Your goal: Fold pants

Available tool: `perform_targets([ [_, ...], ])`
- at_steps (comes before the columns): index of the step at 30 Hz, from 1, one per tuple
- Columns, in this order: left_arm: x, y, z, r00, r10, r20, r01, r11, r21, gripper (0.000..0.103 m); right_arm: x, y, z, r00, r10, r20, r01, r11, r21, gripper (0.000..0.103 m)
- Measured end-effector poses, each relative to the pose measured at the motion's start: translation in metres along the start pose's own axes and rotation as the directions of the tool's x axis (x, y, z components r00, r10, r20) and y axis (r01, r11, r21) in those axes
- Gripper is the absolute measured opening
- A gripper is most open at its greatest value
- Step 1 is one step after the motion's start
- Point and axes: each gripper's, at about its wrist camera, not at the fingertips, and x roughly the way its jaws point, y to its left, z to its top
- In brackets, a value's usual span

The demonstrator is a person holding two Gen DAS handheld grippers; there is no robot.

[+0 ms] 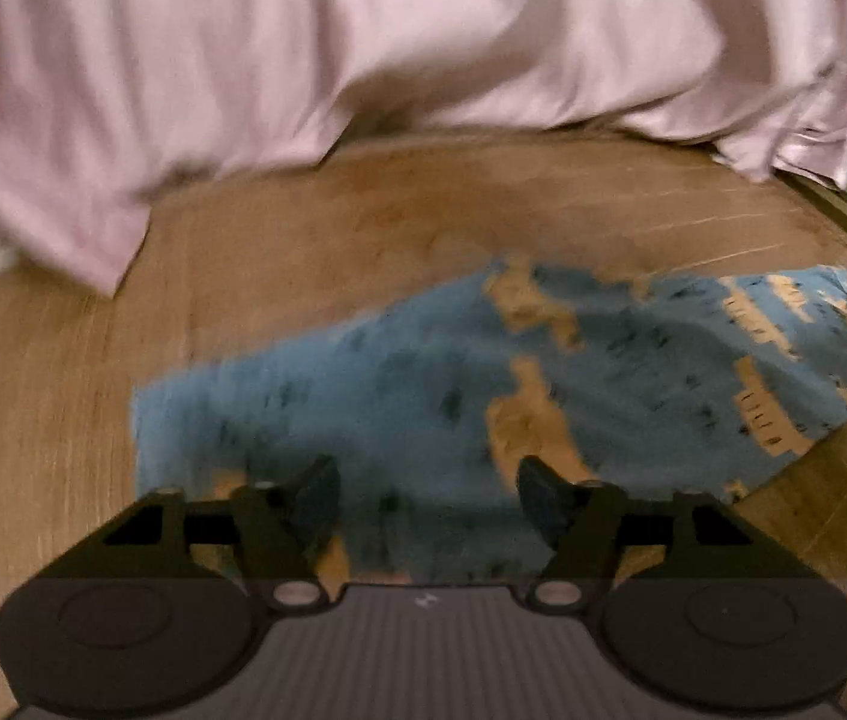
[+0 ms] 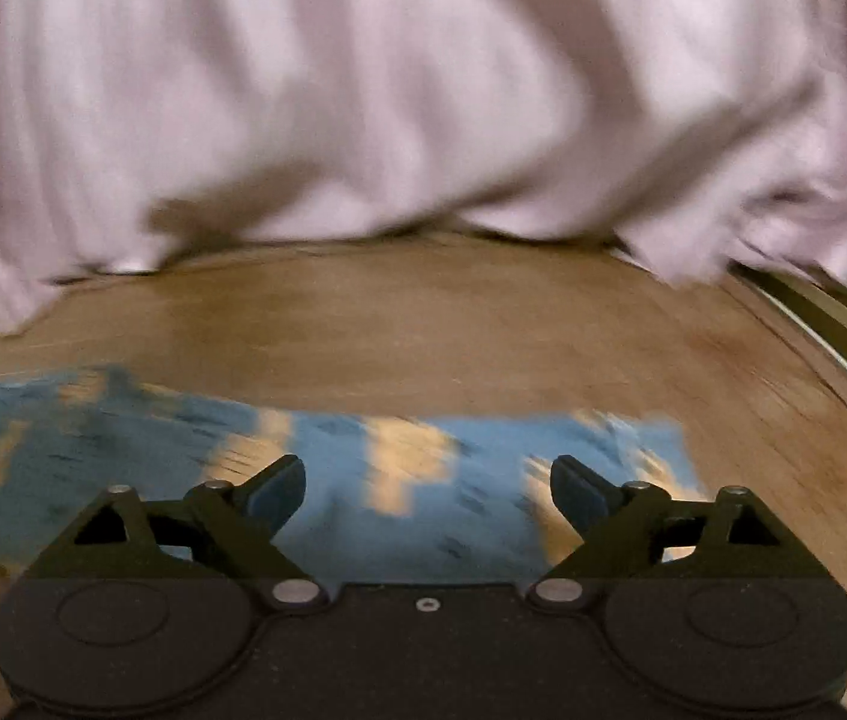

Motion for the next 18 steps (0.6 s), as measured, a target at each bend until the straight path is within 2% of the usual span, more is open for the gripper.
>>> perform_targets([
  [2,0.006,-0.007,0.015,1.000,-0.026,-0.002,0.026,0.996,0.086,0.083,0.023,0.016,0.016,0.989,0.147,-0.019,-0.148,0.986,-0.078,0.090],
  [4,0.015,-0.013,0.030,0.999,-0.043,-0.016,0.045,0.984,0.172,0.087,0.059,0.037,0.034,0.949,0.306,-0.077,-0.314,0.943,-0.113,0.090],
  [6,0.027,-0.019,0.043,0.999,-0.032,-0.023,0.036,0.970,0.239,0.088,0.093,0.059,0.051,0.909,0.401,-0.111,-0.412,0.904,-0.111,0.095],
  [10,0.049,-0.024,0.053,0.999,0.001,-0.044,0.010,0.967,0.255,0.088,0.146,0.097,0.075,0.840,0.521,-0.150,-0.540,0.828,-0.148,0.094],
  [11,0.054,-0.026,0.054,0.999,0.005,-0.041,0.006,0.964,0.266,0.088,0.156,0.102,0.078,0.822,0.544,-0.168,-0.566,0.810,-0.150,0.090],
  [13,0.060,-0.025,0.052,0.999,0.007,-0.037,0.003,0.957,0.290,0.088,0.177,0.114,0.081,0.772,0.597,-0.217,-0.631,0.761,-0.151,0.081],
  [16,0.067,-0.026,0.052,0.999,-0.012,-0.030,0.021,0.940,0.342,0.088,0.193,0.126,0.083,0.736,0.623,-0.266,-0.673,0.715,-0.186,0.064],
  [18,0.071,-0.028,0.049,1.000,-0.013,-0.017,0.018,0.919,0.393,0.088,0.201,0.128,0.081,0.725,0.625,-0.289,-0.684,0.702,-0.198,0.048],
])
